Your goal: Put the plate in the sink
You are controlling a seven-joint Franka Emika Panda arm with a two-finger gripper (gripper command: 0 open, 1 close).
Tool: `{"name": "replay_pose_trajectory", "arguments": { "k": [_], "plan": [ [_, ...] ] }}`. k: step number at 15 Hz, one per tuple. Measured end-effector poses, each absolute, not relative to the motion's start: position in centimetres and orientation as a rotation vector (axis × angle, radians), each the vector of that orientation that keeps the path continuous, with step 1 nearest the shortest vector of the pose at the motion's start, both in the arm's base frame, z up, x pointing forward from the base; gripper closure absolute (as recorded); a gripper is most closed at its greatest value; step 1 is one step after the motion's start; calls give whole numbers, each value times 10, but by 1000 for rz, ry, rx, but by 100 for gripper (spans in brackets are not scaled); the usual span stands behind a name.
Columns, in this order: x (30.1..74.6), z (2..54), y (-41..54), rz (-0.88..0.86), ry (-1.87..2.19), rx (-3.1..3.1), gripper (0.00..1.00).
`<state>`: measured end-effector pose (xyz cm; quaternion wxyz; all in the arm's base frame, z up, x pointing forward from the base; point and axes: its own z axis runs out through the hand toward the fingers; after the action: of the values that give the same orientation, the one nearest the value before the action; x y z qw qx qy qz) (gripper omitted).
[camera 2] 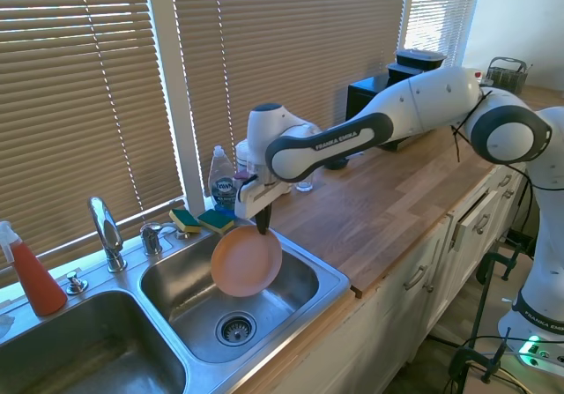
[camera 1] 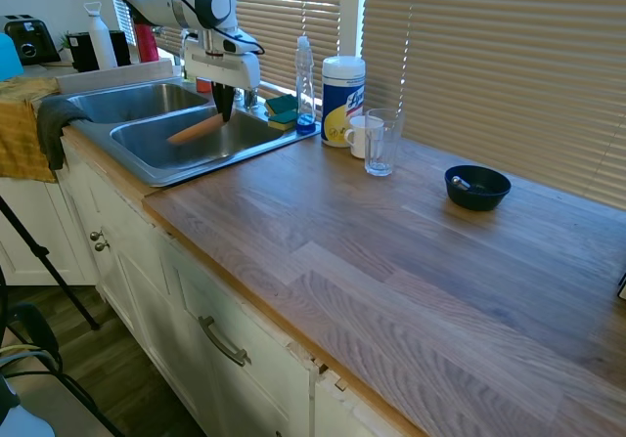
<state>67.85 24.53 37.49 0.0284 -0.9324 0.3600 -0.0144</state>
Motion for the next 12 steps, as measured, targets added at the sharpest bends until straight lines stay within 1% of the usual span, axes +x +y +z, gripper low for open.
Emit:
{"name": "replay_pose_trajectory", "arguments": {
  "k": [6,7,12],
  "plan": [
    [700,284,303,31,1139,-2992,100],
    [704,274,305,39,1148,-2998,0],
    [713,266,309,32,1165,-3007,0]
  ]
}}
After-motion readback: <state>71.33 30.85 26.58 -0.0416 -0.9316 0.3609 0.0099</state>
